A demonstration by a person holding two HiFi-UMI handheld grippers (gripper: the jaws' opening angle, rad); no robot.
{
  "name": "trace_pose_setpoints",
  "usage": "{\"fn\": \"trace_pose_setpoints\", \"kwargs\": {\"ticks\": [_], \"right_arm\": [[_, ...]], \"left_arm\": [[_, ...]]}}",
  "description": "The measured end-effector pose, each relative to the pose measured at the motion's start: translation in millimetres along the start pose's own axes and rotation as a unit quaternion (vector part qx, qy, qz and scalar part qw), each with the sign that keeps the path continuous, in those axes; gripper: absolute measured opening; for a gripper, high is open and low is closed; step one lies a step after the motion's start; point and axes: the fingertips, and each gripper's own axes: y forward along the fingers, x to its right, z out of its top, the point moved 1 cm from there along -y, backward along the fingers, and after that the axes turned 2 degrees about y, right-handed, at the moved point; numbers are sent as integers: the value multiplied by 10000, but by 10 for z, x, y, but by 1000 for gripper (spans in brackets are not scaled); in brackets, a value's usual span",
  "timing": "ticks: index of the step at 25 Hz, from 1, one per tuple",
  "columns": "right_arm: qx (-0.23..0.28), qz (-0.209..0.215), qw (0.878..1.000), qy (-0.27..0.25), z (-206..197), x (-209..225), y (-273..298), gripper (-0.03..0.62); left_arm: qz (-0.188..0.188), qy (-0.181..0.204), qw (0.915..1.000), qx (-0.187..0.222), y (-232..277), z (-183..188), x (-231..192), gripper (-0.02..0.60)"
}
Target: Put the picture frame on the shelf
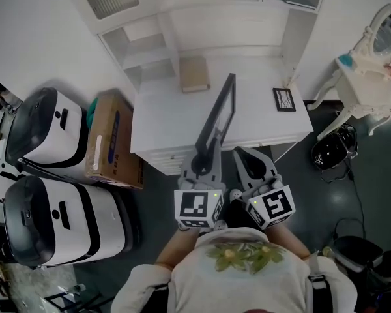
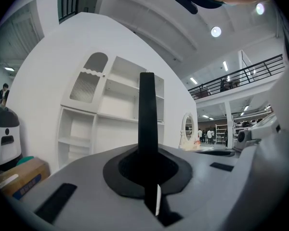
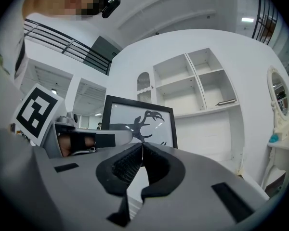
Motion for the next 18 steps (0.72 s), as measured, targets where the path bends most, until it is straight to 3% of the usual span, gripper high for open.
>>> {"fn": "trace_pose_setpoints", "kwargs": {"ticks": [8, 18], "right_arm": [[9, 100, 9999, 77, 18, 474, 315, 32], [162, 496, 9986, 110, 124, 969, 747, 31]], "left_arm": [[106, 27, 9999, -11, 522, 26, -37, 34], [505, 171, 9985, 112, 1159, 163, -168, 34]]}}
